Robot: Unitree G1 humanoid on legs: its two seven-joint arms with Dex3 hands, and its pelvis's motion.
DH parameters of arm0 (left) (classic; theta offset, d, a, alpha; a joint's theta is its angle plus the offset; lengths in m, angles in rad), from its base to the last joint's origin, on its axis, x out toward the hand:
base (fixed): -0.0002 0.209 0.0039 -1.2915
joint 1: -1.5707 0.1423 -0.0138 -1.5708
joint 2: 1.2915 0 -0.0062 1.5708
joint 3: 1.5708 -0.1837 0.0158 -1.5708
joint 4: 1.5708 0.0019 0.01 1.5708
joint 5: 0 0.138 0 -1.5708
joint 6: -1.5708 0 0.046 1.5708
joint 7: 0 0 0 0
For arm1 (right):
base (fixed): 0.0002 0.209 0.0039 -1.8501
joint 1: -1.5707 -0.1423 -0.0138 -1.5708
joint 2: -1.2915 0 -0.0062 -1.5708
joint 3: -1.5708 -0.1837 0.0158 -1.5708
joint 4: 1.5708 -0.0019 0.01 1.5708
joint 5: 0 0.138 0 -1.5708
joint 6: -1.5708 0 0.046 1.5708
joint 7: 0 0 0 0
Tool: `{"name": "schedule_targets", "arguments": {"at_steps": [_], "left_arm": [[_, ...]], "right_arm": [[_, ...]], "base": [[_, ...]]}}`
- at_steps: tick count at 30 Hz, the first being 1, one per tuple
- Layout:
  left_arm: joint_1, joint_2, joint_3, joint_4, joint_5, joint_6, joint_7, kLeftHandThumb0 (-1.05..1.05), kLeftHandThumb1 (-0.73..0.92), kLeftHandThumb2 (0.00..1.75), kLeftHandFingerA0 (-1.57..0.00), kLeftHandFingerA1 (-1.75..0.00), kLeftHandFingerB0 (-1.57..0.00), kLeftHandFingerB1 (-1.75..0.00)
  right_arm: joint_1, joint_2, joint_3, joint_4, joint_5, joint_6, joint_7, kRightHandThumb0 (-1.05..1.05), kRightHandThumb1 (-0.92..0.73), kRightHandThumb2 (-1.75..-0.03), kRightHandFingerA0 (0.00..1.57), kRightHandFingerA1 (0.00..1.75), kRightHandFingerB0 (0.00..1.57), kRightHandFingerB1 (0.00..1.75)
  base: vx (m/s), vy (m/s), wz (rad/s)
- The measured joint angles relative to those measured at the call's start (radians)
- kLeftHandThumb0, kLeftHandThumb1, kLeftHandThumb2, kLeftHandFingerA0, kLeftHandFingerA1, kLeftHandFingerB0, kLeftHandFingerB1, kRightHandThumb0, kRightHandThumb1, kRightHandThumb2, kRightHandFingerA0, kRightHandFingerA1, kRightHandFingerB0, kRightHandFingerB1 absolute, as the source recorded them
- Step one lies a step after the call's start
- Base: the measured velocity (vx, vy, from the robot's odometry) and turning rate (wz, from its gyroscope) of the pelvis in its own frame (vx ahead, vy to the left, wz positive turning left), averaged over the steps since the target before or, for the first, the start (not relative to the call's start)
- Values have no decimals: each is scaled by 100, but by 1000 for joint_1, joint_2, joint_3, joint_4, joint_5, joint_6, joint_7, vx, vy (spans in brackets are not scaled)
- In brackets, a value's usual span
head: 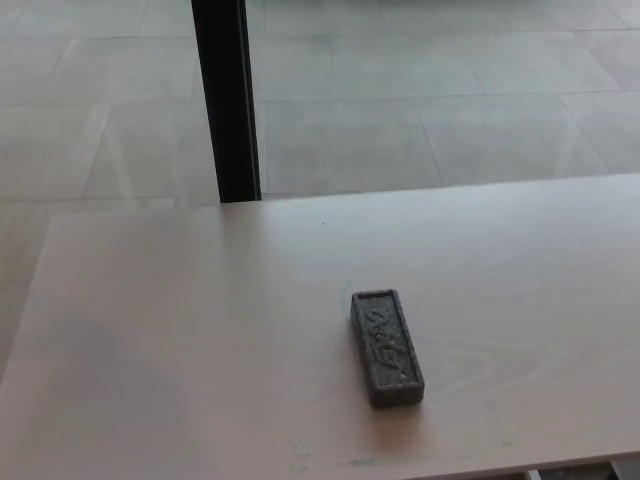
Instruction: The robot uses its right hand to hold the eraser kept in the middle of the desk and use it to wipe the desk by swiping its surface twice
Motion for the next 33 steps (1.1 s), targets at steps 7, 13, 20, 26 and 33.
{"name": "schedule_targets", "arguments": {"at_steps": [7,13,20,26,33], "left_arm": [[-9,0,70,-13,-37,0,-5,-50,73,63,-53,-80,-38,-58],[-9,0,93,-21,-55,0,-9,-47,75,62,-54,-82,-39,-58],[-12,4,105,-13,-78,0,-20,-48,74,62,-53,-80,-38,-59],[-22,11,113,-1,-99,0,-30,-47,74,62,-53,-85,-36,-58],[-27,14,108,-2,-120,0,-38,-48,74,62,-53,-85,-35,-60]], "right_arm": [[-161,-95,-158,-180,89,59,-23,-51,-70,-61,85,57,49,43],[-403,-171,-146,-313,115,109,-50,-35,-69,-61,93,67,70,44],[-679,-156,23,-392,112,125,-56,-23,-75,-66,94,134,85,73],[-752,-17,221,-548,108,141,-56,-19,-59,-93,99,164,88,98],[-728,153,473,-586,63,147,-51,-11,-49,-117,95,159,97,113]], "base": [[0,0,0],[0,0,0],[0,0,0],[0,0,0],[0,0,0]]}}
